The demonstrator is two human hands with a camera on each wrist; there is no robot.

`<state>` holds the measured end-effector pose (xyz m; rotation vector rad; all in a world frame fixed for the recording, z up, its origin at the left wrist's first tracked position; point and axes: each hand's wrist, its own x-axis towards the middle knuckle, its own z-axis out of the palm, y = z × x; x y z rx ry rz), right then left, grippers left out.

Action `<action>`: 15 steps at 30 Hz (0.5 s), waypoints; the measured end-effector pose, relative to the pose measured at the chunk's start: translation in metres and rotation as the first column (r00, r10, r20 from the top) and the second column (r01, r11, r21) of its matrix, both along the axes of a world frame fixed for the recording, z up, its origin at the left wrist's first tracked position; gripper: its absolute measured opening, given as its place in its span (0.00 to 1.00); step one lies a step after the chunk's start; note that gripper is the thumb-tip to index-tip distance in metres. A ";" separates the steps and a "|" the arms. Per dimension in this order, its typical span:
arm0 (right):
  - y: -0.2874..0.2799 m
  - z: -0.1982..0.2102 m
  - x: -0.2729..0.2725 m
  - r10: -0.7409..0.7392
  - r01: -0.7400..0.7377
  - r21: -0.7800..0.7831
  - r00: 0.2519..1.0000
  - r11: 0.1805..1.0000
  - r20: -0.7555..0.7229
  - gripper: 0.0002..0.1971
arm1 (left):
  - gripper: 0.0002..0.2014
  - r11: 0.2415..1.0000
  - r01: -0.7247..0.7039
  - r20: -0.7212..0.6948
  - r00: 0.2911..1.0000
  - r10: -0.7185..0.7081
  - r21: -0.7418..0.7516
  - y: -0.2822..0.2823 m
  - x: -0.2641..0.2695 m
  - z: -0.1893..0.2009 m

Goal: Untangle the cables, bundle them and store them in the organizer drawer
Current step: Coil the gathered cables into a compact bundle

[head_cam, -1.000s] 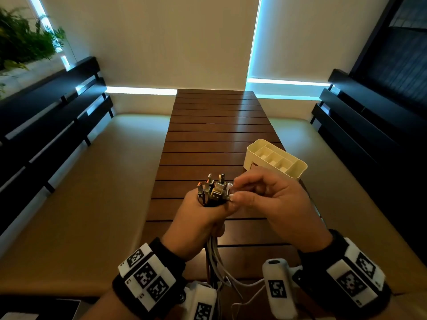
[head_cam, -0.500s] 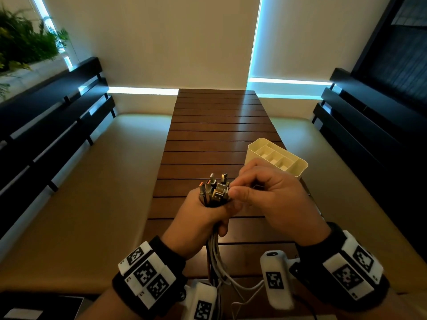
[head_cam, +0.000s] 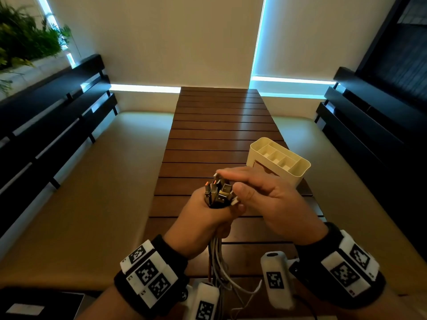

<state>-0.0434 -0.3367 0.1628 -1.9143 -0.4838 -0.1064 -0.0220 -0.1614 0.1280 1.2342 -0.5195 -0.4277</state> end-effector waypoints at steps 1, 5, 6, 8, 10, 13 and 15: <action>0.002 0.001 0.000 0.012 -0.012 -0.021 1.000 1.000 -0.002 0.18 | 0.06 1.000 -0.002 0.014 1.000 0.001 0.005 0.000 0.000 0.000; 0.006 -0.001 0.001 0.021 -0.020 0.042 0.999 0.999 -0.027 0.21 | 0.06 0.999 -0.025 0.020 0.999 0.025 0.029 0.000 0.002 0.004; 0.007 -0.003 0.000 0.036 -0.025 0.142 0.997 0.990 -0.073 0.25 | 0.07 0.999 -0.027 0.022 0.999 0.027 0.031 0.000 0.003 0.006; 0.012 -0.011 0.000 0.102 -0.027 0.362 0.976 0.932 -0.191 0.37 | 0.09 0.999 -0.041 0.033 0.999 0.040 0.022 0.000 0.006 0.011; 0.022 -0.019 -0.002 0.229 -0.051 0.488 0.922 0.871 -0.311 0.47 | 0.06 0.997 -0.071 0.088 0.994 0.069 0.020 0.000 0.009 0.018; 0.038 -0.031 -0.010 0.366 -0.133 0.478 0.822 0.868 -0.436 0.29 | 0.09 0.994 -0.099 0.131 0.987 0.094 0.036 -0.002 0.011 0.025; 0.045 -0.035 -0.014 0.332 -0.157 0.361 0.802 0.919 -0.497 0.12 | 0.12 0.995 -0.096 0.090 0.991 0.095 0.009 -0.001 0.012 0.026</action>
